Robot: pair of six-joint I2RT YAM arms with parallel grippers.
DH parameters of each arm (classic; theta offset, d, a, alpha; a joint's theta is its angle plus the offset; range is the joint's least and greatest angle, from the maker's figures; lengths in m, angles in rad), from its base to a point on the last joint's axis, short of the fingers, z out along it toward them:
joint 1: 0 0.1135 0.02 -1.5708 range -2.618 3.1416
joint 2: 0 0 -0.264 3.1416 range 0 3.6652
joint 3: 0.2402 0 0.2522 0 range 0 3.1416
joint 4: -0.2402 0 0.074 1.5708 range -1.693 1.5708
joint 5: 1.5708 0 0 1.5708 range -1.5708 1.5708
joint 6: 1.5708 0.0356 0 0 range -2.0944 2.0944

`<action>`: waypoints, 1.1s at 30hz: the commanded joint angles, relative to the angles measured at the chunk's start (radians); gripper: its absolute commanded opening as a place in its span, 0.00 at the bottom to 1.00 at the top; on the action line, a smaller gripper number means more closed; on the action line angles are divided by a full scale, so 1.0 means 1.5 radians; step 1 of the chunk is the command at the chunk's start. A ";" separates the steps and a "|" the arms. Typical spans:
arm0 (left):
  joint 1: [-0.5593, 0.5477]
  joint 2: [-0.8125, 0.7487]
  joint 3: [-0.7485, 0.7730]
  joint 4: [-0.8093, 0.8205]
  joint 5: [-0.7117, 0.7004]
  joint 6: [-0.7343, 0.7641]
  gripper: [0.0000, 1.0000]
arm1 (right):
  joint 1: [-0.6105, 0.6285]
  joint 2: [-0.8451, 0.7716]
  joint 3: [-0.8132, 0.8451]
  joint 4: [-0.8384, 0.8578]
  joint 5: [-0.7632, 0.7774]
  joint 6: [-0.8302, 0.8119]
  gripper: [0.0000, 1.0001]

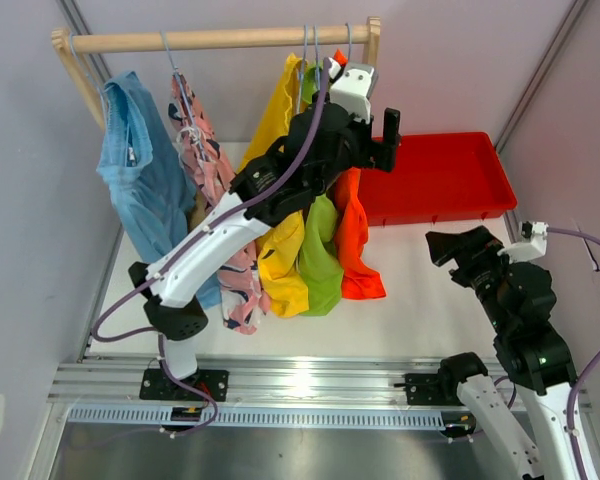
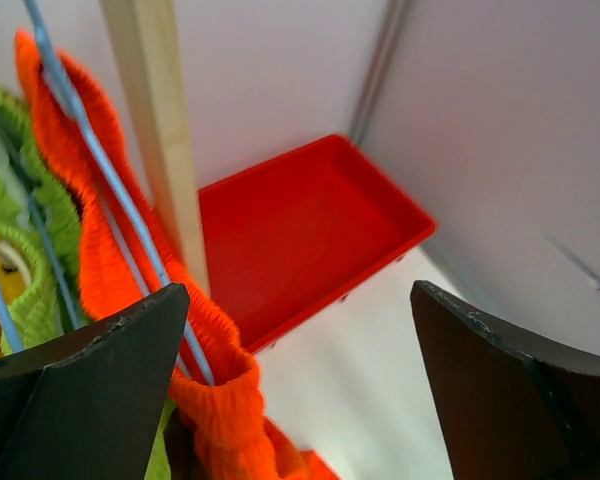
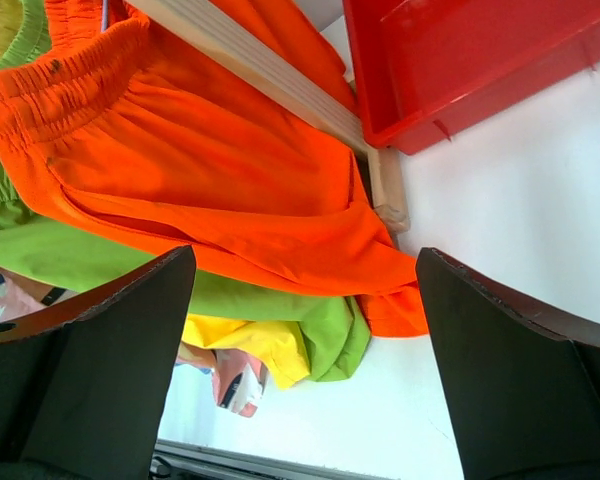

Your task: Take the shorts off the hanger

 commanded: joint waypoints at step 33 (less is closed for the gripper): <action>0.110 0.075 0.016 0.014 -0.046 -0.068 0.25 | 0.004 -0.082 0.003 -0.116 0.048 0.006 1.00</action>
